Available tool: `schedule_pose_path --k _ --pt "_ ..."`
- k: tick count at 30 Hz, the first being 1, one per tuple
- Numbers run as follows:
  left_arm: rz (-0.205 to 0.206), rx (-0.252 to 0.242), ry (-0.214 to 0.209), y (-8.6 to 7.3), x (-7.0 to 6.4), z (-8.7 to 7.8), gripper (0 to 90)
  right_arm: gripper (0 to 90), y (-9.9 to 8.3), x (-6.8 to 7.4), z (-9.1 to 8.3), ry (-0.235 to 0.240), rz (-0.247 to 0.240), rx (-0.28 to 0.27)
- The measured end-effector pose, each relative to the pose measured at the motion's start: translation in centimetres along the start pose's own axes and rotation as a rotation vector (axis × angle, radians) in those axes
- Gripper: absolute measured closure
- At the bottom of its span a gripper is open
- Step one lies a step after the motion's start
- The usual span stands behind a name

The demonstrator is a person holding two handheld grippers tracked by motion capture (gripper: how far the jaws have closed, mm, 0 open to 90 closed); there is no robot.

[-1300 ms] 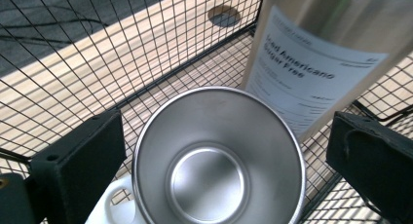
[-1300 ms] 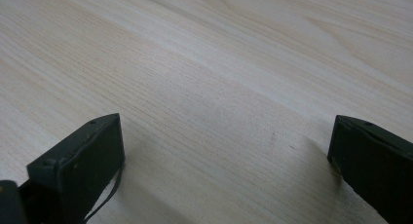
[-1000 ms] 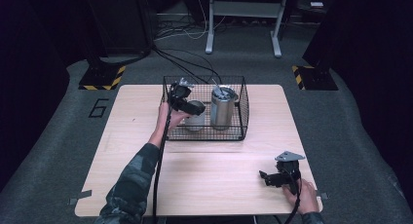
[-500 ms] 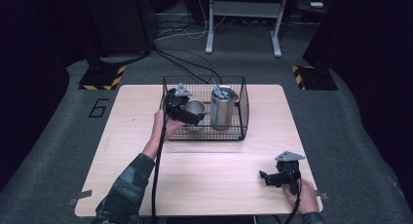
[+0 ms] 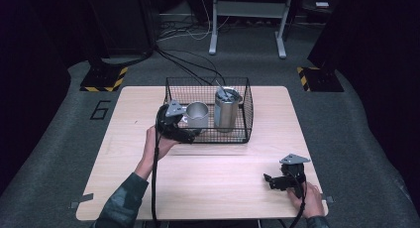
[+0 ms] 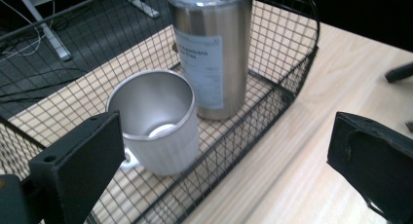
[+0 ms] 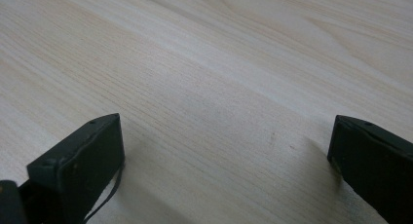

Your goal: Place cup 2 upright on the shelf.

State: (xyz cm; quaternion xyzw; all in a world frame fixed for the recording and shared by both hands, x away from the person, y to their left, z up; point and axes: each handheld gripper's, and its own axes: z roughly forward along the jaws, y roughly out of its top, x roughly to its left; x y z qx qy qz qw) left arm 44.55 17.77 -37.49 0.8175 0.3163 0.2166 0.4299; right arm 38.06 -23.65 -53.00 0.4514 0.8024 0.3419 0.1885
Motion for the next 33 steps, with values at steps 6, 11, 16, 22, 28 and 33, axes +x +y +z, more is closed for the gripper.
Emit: schedule_pose_path --k 6,11,16,22,28,33 --pt "0.012 0.013 0.027 -2.7 -0.6 -1.9 0.1 0.0 0.0 0.0 0.0 -0.002 0.003 0.000" --pt "-0.008 0.021 0.067 -5.9 -0.9 -3.4 0.0 0.0 0.0 0.0 0.0 -0.002 -0.007 0.001" --pt "-0.020 0.048 0.089 -8.3 -0.8 -3.8 0.0 0.0 0.0 0.0 0.0 -0.006 -0.006 -0.004" --pt "-0.084 0.093 0.136 -12.5 -0.7 -3.6 0.0 0.0 0.0 0.0 0.0 -0.003 -0.007 -0.001" --pt "-0.131 0.145 0.167 -15.9 -0.6 -2.9 0.0 0.0 0.0 0.0 0.0 -0.003 -0.007 0.002" --pt "-0.169 0.178 0.190 -18.2 -0.5 -2.4 0.0 0.0 0.0 0.0 -0.1 -0.002 -0.007 0.009"
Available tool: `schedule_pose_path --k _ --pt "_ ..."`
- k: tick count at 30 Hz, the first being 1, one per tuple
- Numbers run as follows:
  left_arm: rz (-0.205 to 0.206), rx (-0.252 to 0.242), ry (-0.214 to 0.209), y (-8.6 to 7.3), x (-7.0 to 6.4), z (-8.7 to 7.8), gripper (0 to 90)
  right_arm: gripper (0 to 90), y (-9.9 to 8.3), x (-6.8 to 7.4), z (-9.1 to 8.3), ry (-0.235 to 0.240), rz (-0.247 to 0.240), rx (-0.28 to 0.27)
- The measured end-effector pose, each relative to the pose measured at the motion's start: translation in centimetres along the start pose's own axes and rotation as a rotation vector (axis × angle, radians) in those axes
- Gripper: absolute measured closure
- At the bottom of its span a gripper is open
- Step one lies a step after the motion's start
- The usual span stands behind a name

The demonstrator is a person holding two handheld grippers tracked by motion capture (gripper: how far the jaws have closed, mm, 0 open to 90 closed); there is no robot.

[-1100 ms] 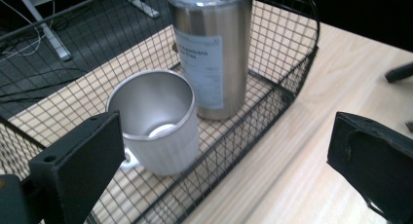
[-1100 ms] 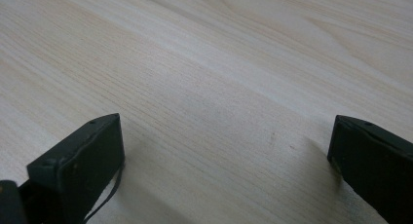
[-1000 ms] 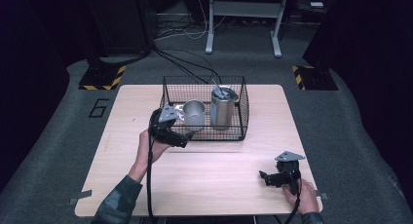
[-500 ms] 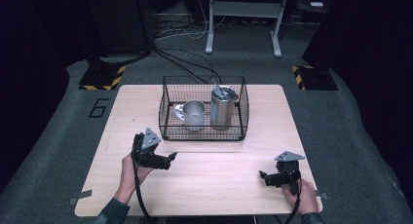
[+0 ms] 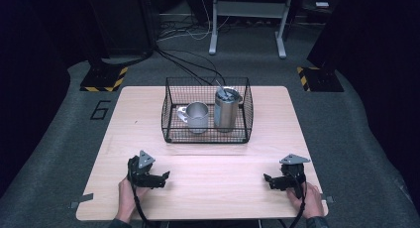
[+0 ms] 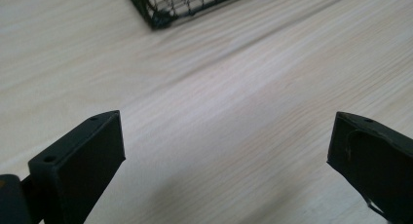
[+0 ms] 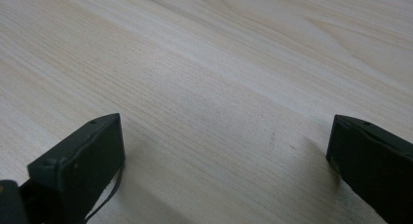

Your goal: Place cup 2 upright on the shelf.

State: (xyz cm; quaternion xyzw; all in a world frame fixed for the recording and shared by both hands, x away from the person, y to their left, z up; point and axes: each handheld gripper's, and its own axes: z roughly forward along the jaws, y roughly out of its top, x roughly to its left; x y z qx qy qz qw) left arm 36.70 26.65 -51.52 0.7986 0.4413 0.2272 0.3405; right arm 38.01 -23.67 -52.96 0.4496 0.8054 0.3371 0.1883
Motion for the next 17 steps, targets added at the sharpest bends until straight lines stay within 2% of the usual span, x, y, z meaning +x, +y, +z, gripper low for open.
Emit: schedule_pose_path --k 4,6,10,13,17 --pt "-0.005 0.010 0.008 -0.6 0.1 0.3 0.0 0.0 0.0 0.0 0.0 -0.002 0.000 -0.003" --pt "-0.009 0.033 0.022 -1.1 0.0 0.8 0.0 0.0 0.0 0.0 0.0 -0.001 0.000 -0.001" --pt "-0.018 0.025 0.032 -1.3 0.0 0.8 0.0 0.0 0.0 0.0 0.0 -0.004 -0.001 -0.003" --pt "-0.019 0.028 0.031 -1.3 0.1 0.8 0.0 0.0 0.0 0.0 0.0 0.000 0.000 0.000" --pt "-0.050 0.033 0.012 -1.3 0.4 1.0 0.0 0.0 0.0 0.0 0.0 -0.002 0.000 -0.003"
